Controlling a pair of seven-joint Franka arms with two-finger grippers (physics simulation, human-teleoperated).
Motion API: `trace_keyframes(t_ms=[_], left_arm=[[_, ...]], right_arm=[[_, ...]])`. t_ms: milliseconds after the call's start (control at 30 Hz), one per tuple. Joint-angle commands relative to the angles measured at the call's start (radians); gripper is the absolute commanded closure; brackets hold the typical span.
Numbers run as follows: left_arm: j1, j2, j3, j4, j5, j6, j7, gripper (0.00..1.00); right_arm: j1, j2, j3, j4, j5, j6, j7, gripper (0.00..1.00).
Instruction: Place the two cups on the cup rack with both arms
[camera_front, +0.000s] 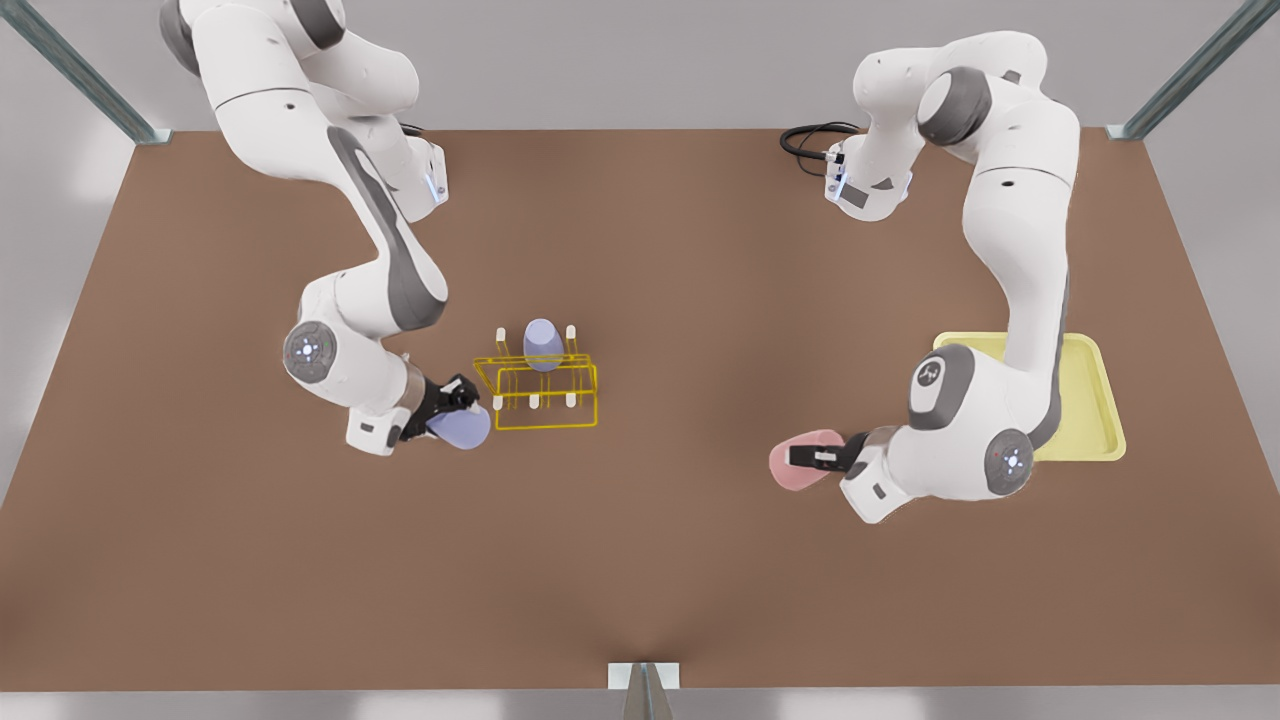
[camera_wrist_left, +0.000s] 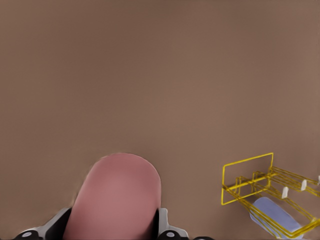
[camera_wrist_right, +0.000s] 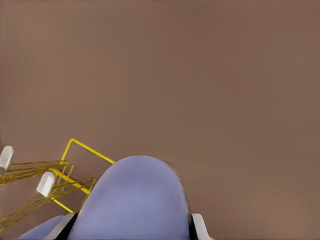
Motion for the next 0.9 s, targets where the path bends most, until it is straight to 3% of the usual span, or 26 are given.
trace_keyframes(t_ms=[0,333,533,567,867], left_arm=[[-0.052,0.013,-0.004,0.013,-0.066,0.088,-0.908,0.17],[-0.266,0.121,-0.003,0.108,-0.118,0.407,-1.225,0.17],[-0.409,0.168,0.034,0.170,-0.118,0.414,-1.276,0.17],[-0.427,0.184,0.034,0.170,-0.118,0.415,-1.276,0.17],[-0.473,0.193,0.031,0.165,-0.118,0.386,-1.300,0.17]], right_arm=[[0.020,-0.005,0.001,0.009,-0.013,-0.017,0.272,0.14],[0.048,0.008,0.000,-0.007,-0.014,-0.035,0.248,0.13],[0.057,0.032,0.000,-0.017,-0.016,-0.054,0.249,0.13],[0.056,0.035,0.000,-0.016,-0.016,-0.054,0.249,0.00],[0.056,0.063,-0.003,-0.020,-0.021,-0.046,0.430,0.00]])
